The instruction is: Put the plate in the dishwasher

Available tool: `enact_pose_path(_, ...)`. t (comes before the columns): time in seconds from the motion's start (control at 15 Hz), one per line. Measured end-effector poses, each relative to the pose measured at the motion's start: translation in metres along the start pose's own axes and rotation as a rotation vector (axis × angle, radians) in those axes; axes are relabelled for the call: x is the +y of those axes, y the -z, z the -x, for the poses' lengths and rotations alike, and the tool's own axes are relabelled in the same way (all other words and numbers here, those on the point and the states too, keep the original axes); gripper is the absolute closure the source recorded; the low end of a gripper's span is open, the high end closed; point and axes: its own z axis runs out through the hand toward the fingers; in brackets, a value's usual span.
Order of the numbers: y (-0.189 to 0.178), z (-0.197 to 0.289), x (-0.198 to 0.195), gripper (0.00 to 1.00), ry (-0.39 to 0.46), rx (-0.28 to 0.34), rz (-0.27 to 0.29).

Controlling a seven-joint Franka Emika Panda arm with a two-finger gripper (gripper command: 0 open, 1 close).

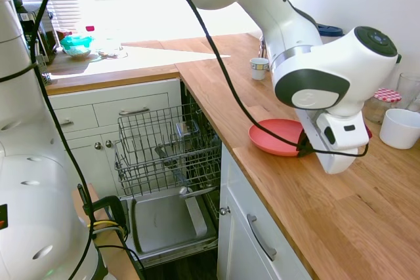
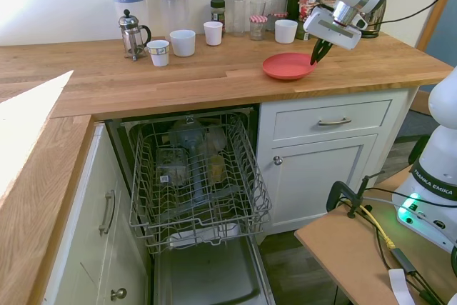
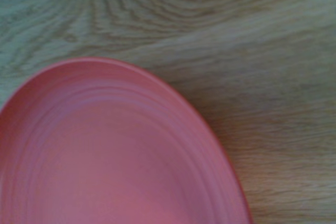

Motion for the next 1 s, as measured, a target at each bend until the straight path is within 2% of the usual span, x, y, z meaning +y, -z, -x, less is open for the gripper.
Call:
enact_pose_path(0.07, 0.011, 0.016, -0.012, 1.00, 0.035, 0.024, -0.003)
enact_pose_path(0.2, 0.033, 0.077, -0.047, 1.00, 0.114, 0.097, 0.005)
enact_pose_path(0.47, 0.027, 0.248, -0.096, 1.00, 0.301, 0.275, 0.070)
enact_pose_path(0.73, 0.021, 0.420, -0.099, 1.00, 0.481, 0.430, 0.098)
enact_pose_path(0.87, 0.010, 0.482, -0.088, 1.00, 0.560, 0.526, 0.106)
enact_pose_path(1.0, -0.017, 0.530, -0.072, 1.00, 0.633, 0.644, 0.109)
